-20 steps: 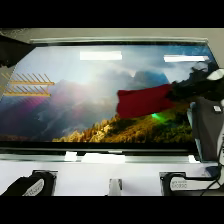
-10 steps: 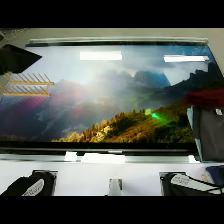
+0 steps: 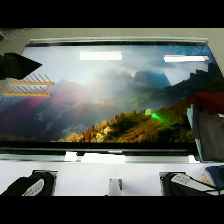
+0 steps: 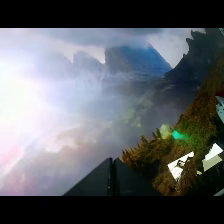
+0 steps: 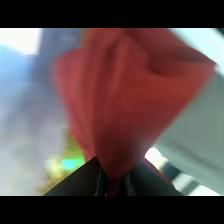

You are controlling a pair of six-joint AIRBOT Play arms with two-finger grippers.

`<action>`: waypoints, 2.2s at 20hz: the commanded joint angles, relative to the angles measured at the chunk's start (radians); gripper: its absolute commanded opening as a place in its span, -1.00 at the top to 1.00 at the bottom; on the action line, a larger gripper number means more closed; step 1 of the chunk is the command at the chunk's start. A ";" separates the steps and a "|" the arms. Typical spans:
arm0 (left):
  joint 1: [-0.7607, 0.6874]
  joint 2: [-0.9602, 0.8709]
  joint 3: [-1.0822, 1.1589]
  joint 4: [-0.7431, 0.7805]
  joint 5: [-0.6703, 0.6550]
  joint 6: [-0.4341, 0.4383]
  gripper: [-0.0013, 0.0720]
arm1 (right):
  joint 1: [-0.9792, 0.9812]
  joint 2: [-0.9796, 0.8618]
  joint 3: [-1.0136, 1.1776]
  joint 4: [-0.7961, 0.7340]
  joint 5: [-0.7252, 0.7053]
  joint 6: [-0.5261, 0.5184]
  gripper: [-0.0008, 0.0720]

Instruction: Fold the shirts.

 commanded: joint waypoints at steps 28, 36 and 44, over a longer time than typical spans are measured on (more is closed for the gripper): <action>-0.251 -0.424 0.145 0.860 -0.064 -0.304 0.43 | 0.546 0.072 0.005 -0.303 -0.409 -0.017 -0.47; -0.269 -0.386 -0.057 0.785 -0.105 -0.444 -0.53 | 0.854 -0.220 0.005 -0.119 0.006 -0.003 -0.84; -0.268 -0.385 -0.068 0.785 -0.096 -0.461 -0.52 | 0.871 -0.225 0.005 -0.103 -0.011 -0.039 -0.84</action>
